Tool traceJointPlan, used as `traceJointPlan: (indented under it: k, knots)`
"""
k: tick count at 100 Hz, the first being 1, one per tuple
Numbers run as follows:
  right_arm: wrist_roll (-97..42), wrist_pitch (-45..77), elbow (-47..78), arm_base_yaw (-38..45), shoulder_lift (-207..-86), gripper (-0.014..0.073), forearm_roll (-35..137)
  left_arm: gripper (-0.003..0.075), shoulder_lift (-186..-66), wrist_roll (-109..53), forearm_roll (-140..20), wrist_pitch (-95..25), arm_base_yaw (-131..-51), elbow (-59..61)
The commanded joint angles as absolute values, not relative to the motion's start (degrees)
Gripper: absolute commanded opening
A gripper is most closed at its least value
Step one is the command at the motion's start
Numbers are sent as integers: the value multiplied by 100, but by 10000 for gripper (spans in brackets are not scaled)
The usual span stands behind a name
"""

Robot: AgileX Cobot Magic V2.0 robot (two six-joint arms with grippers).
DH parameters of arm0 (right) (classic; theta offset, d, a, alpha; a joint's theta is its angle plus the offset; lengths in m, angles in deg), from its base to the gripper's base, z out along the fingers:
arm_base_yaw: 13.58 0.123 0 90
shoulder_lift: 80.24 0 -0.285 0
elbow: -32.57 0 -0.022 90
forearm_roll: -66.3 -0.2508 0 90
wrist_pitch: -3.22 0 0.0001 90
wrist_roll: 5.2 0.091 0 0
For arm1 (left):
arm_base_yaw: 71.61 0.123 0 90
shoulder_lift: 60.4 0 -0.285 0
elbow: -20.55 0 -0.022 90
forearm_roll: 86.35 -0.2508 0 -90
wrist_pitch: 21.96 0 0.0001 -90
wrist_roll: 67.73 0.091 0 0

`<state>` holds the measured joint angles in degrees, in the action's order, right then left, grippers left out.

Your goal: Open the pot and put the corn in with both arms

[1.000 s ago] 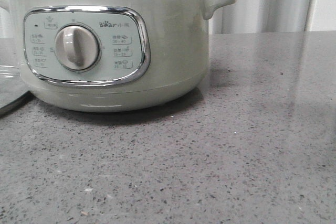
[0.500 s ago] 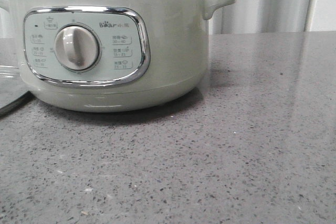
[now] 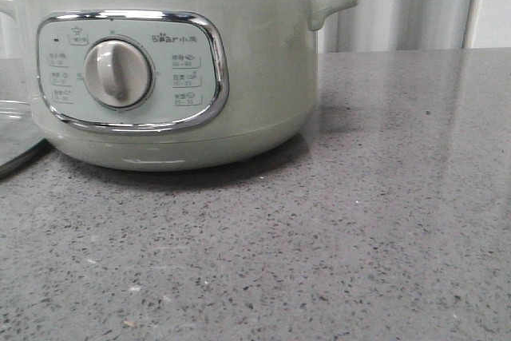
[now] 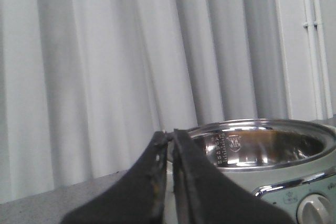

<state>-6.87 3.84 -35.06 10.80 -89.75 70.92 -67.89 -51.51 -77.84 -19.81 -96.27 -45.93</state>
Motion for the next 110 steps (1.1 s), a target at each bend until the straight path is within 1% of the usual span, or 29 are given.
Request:
traceJointPlan:
  k: [1, 74, 80, 88, 99, 110]
  knots:
    - [-736, -121, -3389, 1058, -8981, -74, 7178, -20, -6634, -5153, -7781, -1608, -9680, -4453]
    - [-736, -167, -3389, 1058, -8973, -74, 7178, -20, -6634, -5153, -7781, -1550, -9680, -4481]
    - [-736, -167, -3389, 1058, -8973, -74, 7178, -20, -6634, -5153, -8053, -1406, -9645, -4586]
    - [-736, -167, -3389, 1058, -8973, -74, 7178, -20, -6634, -5153, -8672, -1157, -9400, -4817]
    - [-736, -167, -3389, 1058, -8973, -74, 7178, -20, -6621, -5169, -8423, -829, -8847, -5229]
    - [-736, -167, -3389, 1058, -8973, -74, 7178, -20, -6621, -6143, -8703, -813, -8189, -5624]
